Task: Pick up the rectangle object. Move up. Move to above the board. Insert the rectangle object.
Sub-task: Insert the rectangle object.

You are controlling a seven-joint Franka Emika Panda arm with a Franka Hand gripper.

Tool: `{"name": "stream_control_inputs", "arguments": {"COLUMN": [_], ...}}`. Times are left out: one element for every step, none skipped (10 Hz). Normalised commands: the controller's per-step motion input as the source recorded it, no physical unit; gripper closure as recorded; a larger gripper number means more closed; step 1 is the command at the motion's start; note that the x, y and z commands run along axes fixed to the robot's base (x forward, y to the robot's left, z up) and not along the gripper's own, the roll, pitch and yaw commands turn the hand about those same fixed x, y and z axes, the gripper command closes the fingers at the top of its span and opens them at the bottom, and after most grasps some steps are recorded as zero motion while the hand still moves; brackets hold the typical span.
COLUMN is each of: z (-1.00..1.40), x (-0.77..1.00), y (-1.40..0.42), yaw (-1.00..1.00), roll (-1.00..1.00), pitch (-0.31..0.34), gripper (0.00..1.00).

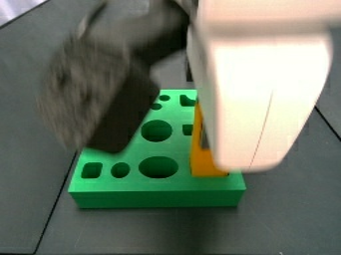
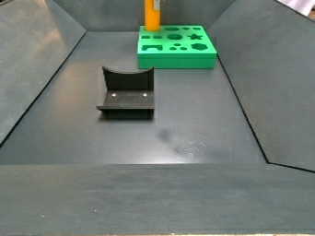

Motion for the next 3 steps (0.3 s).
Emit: {"name": "stream_control_inputs", "arguments": {"z": [-0.81,-0.35,0.00], "x": [0.00,0.02,0.00], "y": [-0.19,-0.07,0.00], "yaw": [-0.07,-0.07,0.00], "roll": [0.00,0.00,0.00], "pitch": [-0.044,0.000,0.000], "gripper": [1.00,1.00,1.00]}}
